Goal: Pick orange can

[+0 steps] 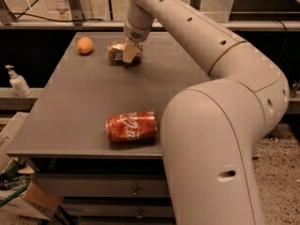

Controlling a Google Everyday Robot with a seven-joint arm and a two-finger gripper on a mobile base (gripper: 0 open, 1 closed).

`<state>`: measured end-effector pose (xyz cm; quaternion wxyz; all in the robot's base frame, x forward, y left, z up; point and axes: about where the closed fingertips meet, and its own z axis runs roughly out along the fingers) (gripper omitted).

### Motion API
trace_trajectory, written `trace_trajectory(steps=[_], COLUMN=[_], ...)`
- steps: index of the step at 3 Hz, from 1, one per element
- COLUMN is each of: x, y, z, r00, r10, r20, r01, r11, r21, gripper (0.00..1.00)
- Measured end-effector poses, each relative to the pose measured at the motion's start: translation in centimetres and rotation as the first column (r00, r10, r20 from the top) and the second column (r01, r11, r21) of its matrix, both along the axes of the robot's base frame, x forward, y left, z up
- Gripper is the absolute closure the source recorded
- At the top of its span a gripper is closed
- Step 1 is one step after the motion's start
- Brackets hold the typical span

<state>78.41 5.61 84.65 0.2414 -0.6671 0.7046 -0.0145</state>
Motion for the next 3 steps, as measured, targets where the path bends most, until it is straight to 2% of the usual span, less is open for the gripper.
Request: trace_trajectory(steps=[1, 2, 3], x=[-1.0, -2.8, -4.8], y=[-0.4, -1.8, -4.3], z=[3.4, 7.4, 11.1], r00=[0.9976, 0.9888, 0.9741], r10=[0.011, 0.004, -0.028], r20=[0.068, 0.149, 0.225], r01=[-0.014, -0.019, -0.005], r11=[0.999, 0.995, 0.989], r21=[0.051, 0.101, 0.146], gripper=[1.00, 1.00, 1.00])
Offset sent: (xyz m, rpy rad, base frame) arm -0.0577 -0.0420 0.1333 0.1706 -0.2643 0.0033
